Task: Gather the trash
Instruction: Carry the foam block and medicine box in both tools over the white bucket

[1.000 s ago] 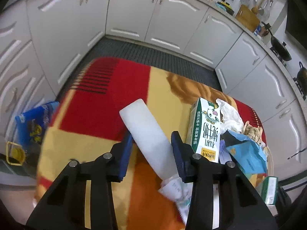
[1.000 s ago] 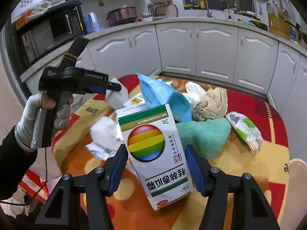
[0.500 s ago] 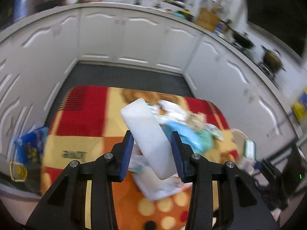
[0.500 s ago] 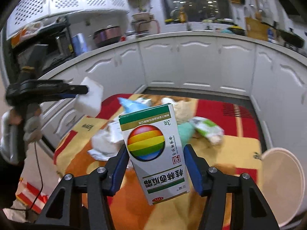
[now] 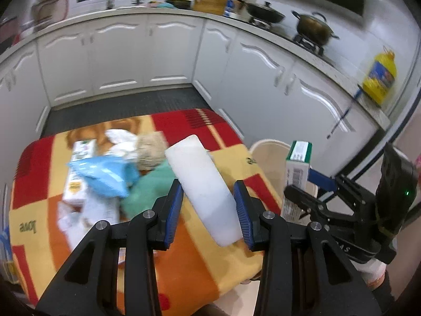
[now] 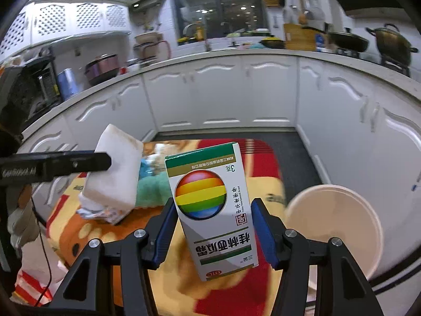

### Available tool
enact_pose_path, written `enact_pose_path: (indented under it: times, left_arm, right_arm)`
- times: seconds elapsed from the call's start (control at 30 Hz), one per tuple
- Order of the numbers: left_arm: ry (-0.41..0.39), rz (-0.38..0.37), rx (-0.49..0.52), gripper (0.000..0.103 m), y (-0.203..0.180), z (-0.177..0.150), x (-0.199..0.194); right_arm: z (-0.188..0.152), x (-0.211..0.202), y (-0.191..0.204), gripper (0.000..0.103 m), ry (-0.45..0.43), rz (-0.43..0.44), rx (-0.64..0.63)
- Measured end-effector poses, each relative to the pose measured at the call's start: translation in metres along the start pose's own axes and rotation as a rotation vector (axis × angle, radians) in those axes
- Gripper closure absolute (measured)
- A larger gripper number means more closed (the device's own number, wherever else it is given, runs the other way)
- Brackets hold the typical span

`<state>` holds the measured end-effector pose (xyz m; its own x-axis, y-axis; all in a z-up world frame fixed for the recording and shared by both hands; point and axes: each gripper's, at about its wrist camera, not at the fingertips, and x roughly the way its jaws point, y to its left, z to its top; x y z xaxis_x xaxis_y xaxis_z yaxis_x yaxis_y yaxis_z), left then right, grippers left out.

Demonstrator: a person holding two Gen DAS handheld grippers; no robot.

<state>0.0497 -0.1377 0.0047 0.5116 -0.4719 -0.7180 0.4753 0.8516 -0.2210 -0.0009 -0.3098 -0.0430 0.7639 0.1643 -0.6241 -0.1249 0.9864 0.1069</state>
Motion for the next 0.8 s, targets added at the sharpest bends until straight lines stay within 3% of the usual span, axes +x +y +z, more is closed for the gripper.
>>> enact_pose_path:
  times: [0.33, 0.8]
  left_arm:
    - [0.045, -0.011, 0.086, 0.066, -0.058, 0.01, 0.052]
    - [0.117, -0.046, 0.152, 0.066, -0.123, 0.023, 0.121]
  right_arm:
    - [-0.014, -0.011, -0.072, 0.048, 0.02, -0.134, 0.106]
    - [-0.038, -0.003, -0.139, 0.048, 0.07, -0.232, 0.233]
